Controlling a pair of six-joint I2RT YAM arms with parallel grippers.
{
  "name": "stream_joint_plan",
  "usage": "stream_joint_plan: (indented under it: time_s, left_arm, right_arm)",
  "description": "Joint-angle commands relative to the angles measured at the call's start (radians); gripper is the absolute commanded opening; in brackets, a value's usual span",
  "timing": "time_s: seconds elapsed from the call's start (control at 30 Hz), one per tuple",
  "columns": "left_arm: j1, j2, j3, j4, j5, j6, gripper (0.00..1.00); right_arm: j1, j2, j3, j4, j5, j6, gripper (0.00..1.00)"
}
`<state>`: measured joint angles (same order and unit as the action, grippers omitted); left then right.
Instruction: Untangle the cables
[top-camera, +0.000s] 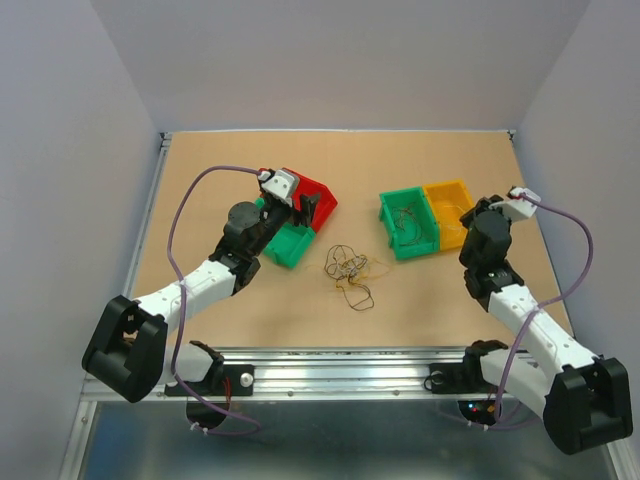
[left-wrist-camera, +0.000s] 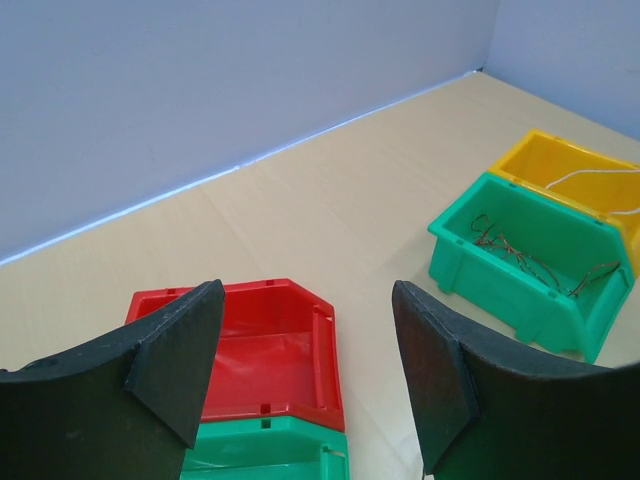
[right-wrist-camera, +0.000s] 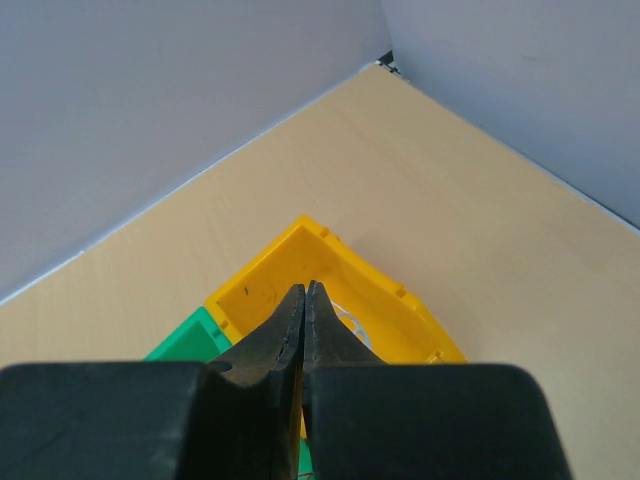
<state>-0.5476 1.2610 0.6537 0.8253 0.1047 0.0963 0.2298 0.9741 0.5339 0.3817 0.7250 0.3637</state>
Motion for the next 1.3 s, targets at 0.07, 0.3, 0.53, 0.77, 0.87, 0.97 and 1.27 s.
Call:
stream_joint_plan:
  time_s: [0.07, 0.3, 0.53, 0.77, 0.87, 0.97, 1.27]
  left_arm:
    - [0.005, -0.012, 0.006, 0.049, 0.013, 0.006, 0.79]
    - [0.005, -0.023, 0.003, 0.048, 0.015, 0.005, 0.79]
    - [0.006, -0.021, 0.006, 0.046, 0.021, 0.005, 0.79]
    - [0.006, -0.035, 0.001, 0.046, 0.030, 0.006, 0.79]
    - [0.006, -0.035, 0.003, 0.044, 0.033, 0.006, 0.79]
    - [0.006, -0.026, 0.003, 0.044, 0.038, 0.005, 0.79]
    - [0.006, -0.025, 0.014, 0.021, 0.070, 0.029, 0.82]
  right_arm:
    - [-0.004, 0.046, 0.006, 0.056, -0.021, 0.024, 0.01]
    - [-0.007, 0.342, 0.153, 0.052, -0.090, 0.018, 0.01]
    - [-0.044, 0.550, 0.279, -0.025, -0.189, 0.081, 0.01]
    - [-0.101, 0.689, 0.327, -0.081, -0.243, 0.156, 0.01]
    - [-0.164, 0.756, 0.368, -0.134, -0.382, 0.205, 0.01]
    - [-0.218, 0.814, 0.413, -0.170, -0.475, 0.222, 0.01]
    - [-0.218, 0.709, 0.391, -0.179, -0.504, 0.185, 0.25]
